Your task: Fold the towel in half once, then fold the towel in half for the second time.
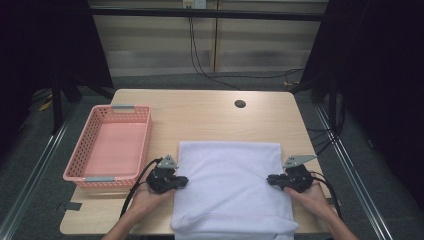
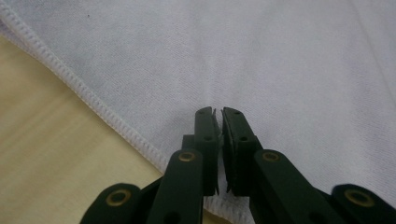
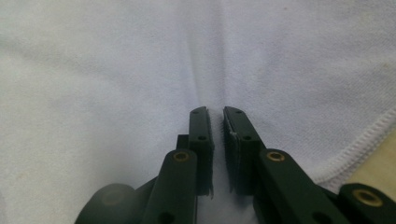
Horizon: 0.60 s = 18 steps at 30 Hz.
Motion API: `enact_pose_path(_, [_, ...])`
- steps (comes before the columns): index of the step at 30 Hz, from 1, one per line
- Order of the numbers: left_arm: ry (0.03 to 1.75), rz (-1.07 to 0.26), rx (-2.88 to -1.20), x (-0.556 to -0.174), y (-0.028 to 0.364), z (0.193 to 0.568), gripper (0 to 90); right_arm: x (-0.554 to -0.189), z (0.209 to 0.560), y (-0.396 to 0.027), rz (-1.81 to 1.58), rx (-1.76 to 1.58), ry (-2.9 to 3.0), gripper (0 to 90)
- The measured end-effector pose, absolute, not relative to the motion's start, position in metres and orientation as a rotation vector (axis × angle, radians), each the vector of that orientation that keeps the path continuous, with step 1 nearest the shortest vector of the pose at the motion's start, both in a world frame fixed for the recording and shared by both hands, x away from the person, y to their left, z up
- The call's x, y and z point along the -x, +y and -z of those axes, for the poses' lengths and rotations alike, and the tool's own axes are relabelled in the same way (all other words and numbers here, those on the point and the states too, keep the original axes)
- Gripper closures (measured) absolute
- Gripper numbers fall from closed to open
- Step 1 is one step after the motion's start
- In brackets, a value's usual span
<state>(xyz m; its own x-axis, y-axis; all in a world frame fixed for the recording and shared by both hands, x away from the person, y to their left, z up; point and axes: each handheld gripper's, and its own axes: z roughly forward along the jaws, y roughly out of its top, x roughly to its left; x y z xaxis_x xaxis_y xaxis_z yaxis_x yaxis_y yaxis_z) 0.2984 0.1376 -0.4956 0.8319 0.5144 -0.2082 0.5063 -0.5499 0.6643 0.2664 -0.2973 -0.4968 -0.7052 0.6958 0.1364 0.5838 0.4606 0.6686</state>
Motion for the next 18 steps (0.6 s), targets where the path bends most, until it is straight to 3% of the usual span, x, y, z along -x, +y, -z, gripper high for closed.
enact_pose_path(9, [0.726,0.049,-2.265,-0.269,0.141,0.491,79.9,-0.242,0.493,-0.303,-1.057,-1.104,2.614,81.3])
enact_pose_path(14, [0.778,0.019,-2.2,-0.288,0.147,0.485,68.1,-0.245,0.485,-0.307,-1.105,-1.107,2.591,76.0])
enact_pose_path(18, [0.797,-0.04,-2.177,-0.315,0.144,0.476,64.9,-0.265,0.469,-0.316,-1.137,-1.14,2.495,73.6])
